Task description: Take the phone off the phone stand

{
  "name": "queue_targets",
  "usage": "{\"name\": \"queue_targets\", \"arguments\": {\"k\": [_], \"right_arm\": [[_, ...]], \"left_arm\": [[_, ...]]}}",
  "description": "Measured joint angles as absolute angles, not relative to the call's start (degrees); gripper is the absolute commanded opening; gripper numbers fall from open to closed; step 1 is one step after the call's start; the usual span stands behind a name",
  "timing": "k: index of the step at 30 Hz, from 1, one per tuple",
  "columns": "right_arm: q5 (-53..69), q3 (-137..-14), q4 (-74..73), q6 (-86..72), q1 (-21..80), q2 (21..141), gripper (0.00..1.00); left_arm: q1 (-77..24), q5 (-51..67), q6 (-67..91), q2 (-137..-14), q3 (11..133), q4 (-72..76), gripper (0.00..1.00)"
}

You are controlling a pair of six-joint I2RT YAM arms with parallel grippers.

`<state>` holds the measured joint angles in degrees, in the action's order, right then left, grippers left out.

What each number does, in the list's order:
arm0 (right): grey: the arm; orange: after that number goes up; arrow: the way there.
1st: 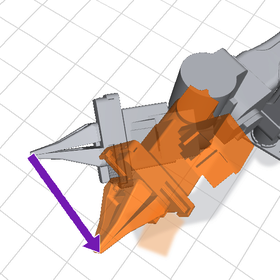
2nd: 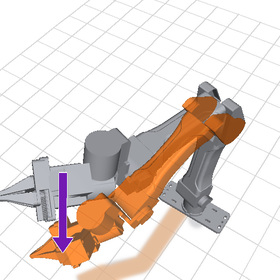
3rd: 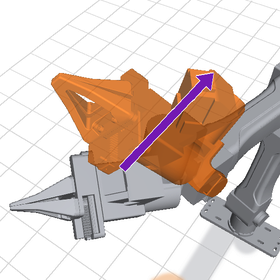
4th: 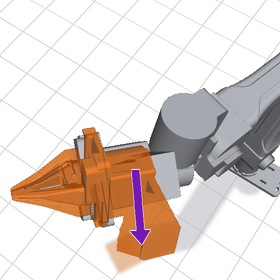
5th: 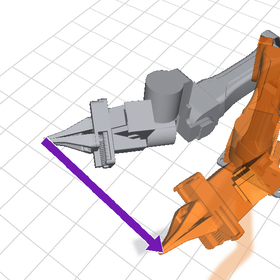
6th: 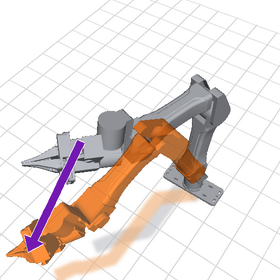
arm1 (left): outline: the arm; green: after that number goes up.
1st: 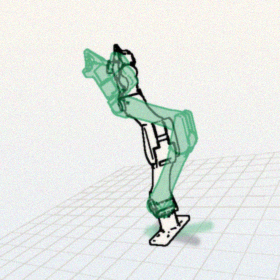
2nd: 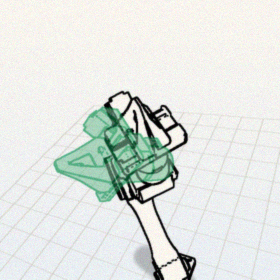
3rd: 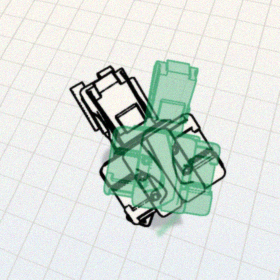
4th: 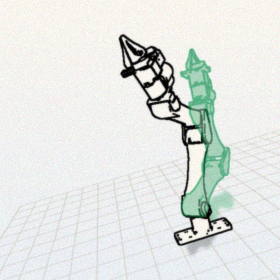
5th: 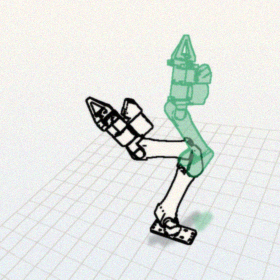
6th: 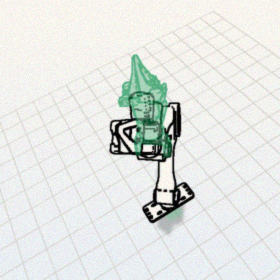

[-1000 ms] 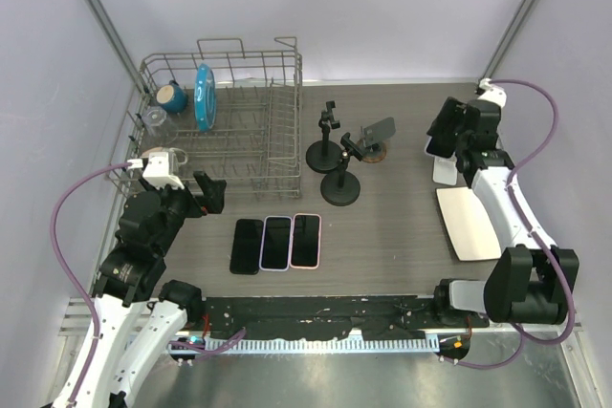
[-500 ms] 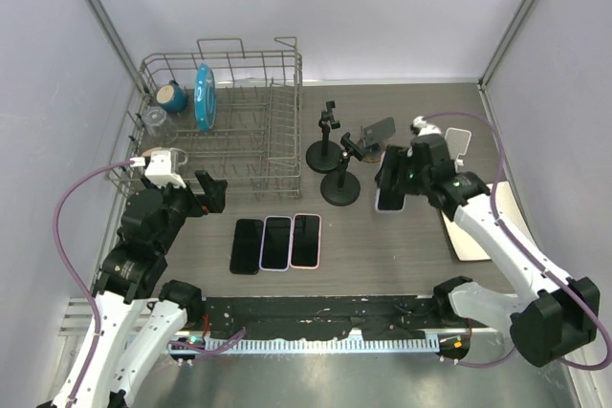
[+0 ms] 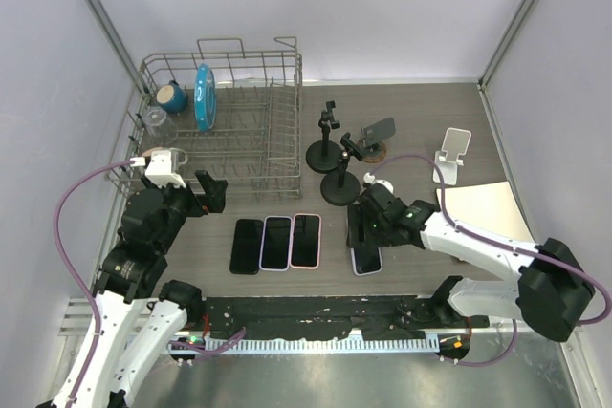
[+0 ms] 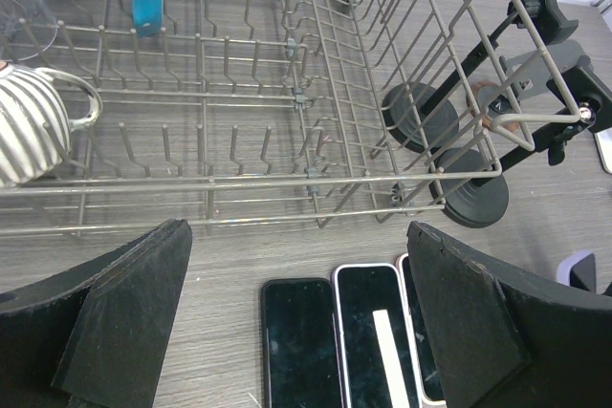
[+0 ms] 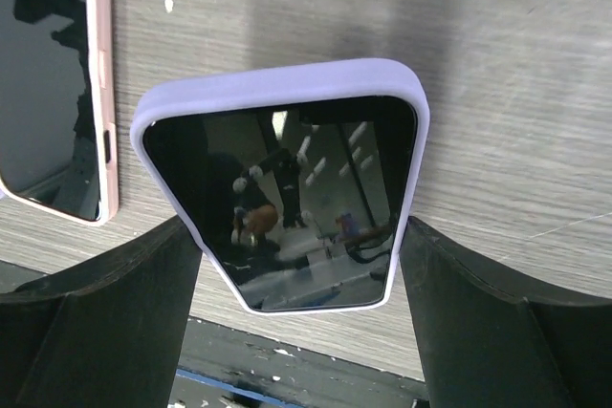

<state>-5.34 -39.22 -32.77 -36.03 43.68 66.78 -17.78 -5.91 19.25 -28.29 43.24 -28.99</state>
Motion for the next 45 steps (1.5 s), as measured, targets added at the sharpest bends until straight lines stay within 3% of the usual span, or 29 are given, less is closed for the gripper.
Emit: {"name": "queue_targets", "arguments": {"k": [7,20,45], "right_arm": [[-7.3,-38.6,-28.5,-40.2,48.6,74.3,0.34],[-9.5,-38.7,-25.8,-42.3,50.2,77.9,0.73],[-11.9,-40.4,-16.6,-44.6,50.2,82.3,0.83]], "left_arm": [[-17.8,-5.9,19.2,-28.4,43.2,-29.0,1.00],[-17.9,-5.9,19.2,-28.4,43.2,-29.0,1.00],[-17.9,-5.9,19.1,-28.4,43.2,-29.0,1.00]]}}
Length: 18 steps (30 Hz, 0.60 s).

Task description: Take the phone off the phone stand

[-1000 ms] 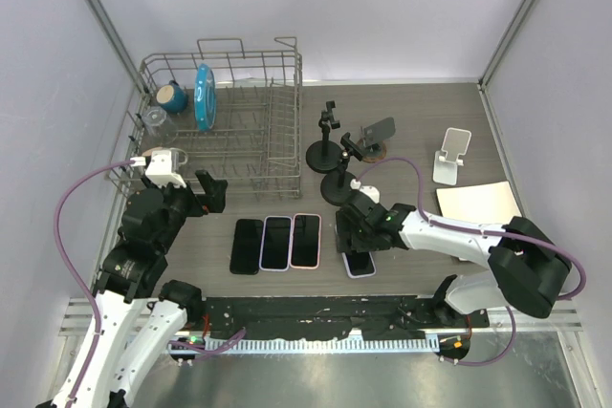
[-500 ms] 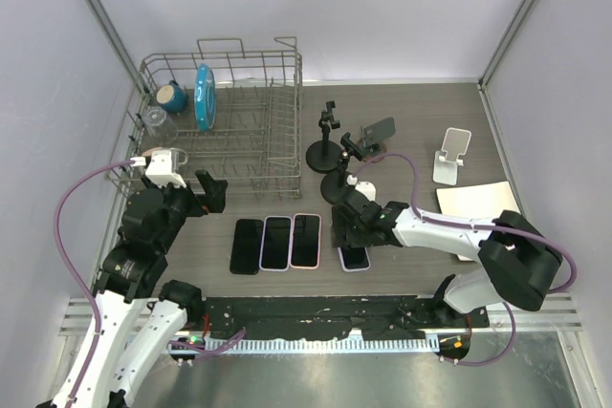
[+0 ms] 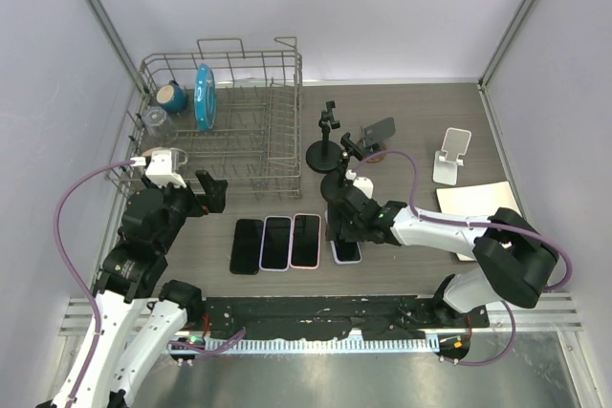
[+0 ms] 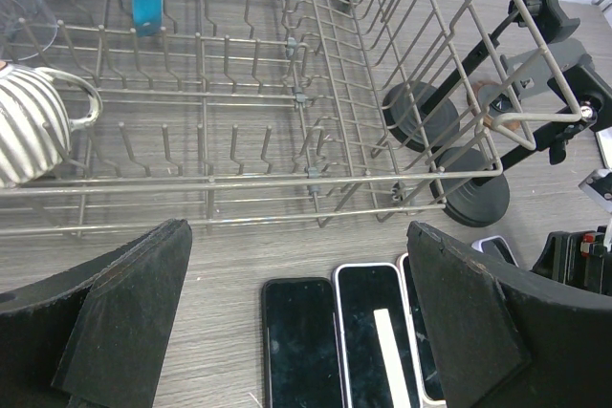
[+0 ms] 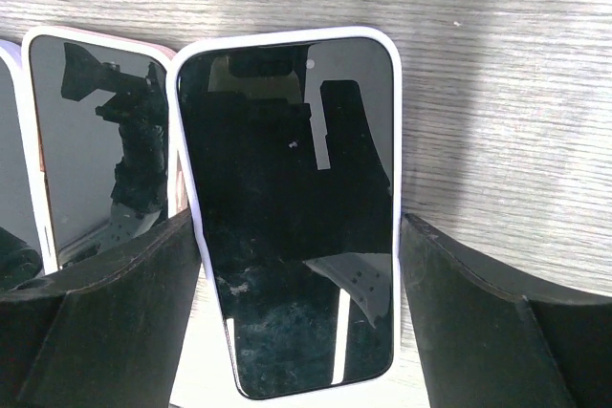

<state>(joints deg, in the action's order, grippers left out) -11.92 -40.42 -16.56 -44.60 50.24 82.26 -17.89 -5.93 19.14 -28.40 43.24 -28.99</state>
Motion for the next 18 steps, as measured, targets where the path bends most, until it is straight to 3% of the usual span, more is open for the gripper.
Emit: {"name": "queue_targets", "arguments": {"k": [18], "right_arm": [[-13.8,-40.4,-20.5,-45.3,50.2,79.6,0.88]], "left_arm": [[-17.9,-5.9,19.1,-28.4,43.2,-29.0,1.00]]}}
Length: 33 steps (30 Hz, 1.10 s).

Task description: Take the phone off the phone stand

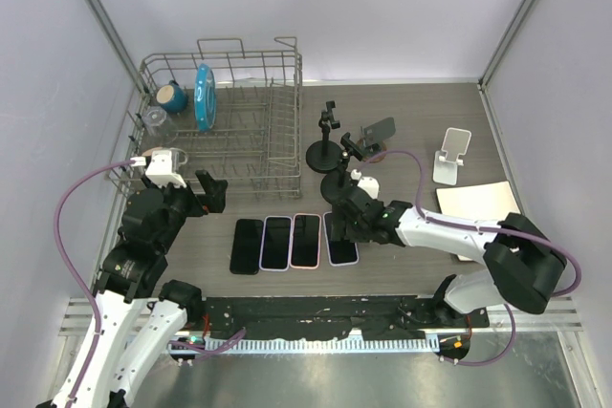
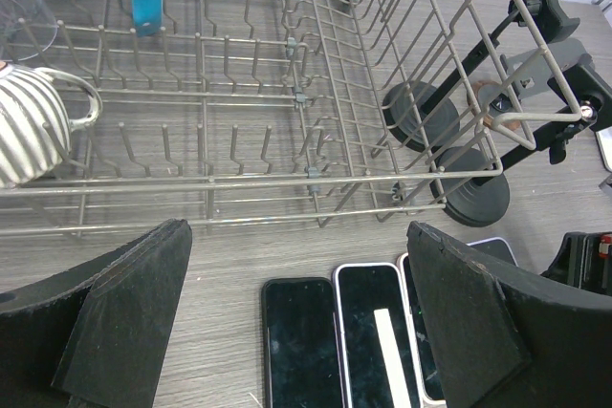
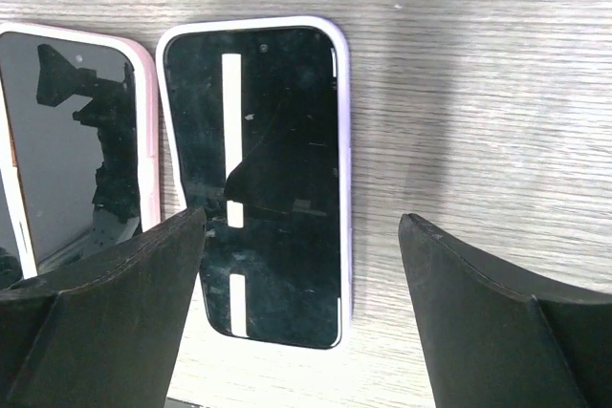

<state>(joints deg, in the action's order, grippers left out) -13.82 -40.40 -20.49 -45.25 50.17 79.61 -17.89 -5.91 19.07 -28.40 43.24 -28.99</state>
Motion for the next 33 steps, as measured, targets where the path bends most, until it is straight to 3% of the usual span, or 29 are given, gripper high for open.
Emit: {"name": "queue_targets", "arguments": {"k": [5,10,18,33], "right_arm": [[-15.0,-40.5,-22.3,-45.2,50.2,77.8,0.86],[-14.5,-40.0,-21.7,-45.2,50.1,75.6,0.72],[-11.8,-34.9,-17.3,-46.0,48.4,74.5,0.61],[-4.3,-33.3,-10.2,-45.9,48.8,76.8,0.55]], "left_arm": [[-17.9,-5.9,19.1,-28.4,43.2,-29.0,1.00],[-17.9,-5.9,19.1,-28.4,43.2,-29.0,1.00],[-17.9,-5.9,19.1,-28.4,43.2,-29.0,1.00],[-17.9,-5.9,19.1,-28.4,43.2,-29.0,1.00]]}}
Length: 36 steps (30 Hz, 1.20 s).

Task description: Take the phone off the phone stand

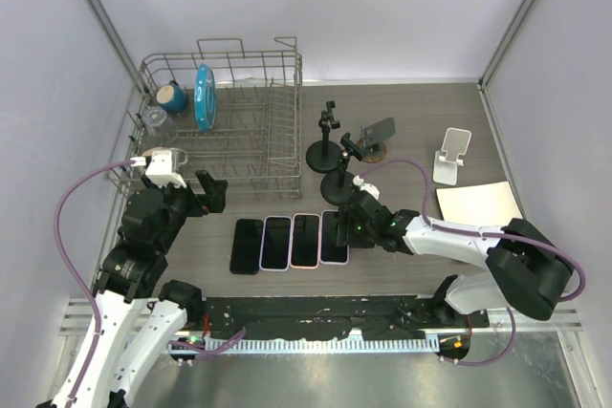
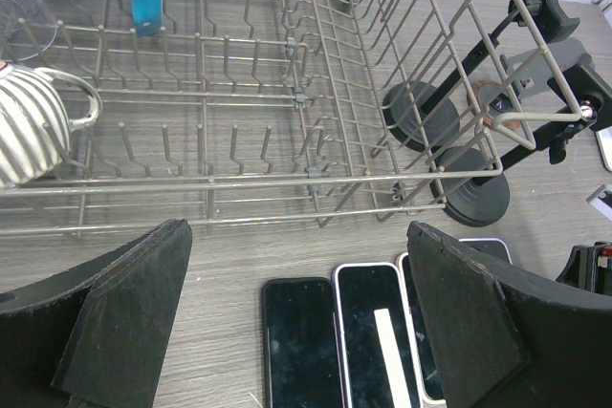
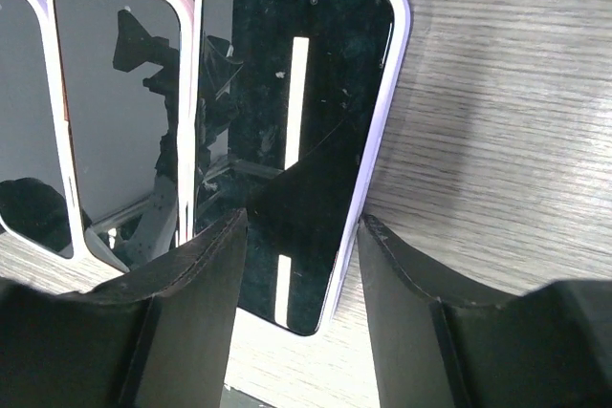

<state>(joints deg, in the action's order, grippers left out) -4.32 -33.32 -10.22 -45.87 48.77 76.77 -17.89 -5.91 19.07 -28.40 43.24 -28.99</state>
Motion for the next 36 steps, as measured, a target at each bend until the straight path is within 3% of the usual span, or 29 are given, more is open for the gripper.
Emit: {"name": "queue_targets", "arguments": {"k": [7,13,16,21,36], "right_arm": [[-4.8,-33.6,-10.8,-45.8,49.9,76.9,0.57],[-8.8,-35.6,-16.1,-44.2,50.7,73.6,0.77],[-14.3,-37.8,-20.5,-42.4,50.8,67.6,0.85],[-27.5,-42.2,-26.7,-39.2,50.6,56.1,0.89],[-63.6,-45.8,-31.3,-19.6,50.5,18.5,0.93]], "left_arm": [[-17.9,-5.9,19.1,-28.4,43.2,-29.0,1.00],[-17.9,-6.0,19.0,-28.4,43.2,-29.0,1.00],[-17.9,-6.3,19.1,-28.3,43.2,-29.0,1.00],[-17.9,-8.1,19.1,-26.3,43.1,-29.0,1.00],[-17.9,-20.1,19.1,-4.0,38.0,-24.4,1.00]]}}
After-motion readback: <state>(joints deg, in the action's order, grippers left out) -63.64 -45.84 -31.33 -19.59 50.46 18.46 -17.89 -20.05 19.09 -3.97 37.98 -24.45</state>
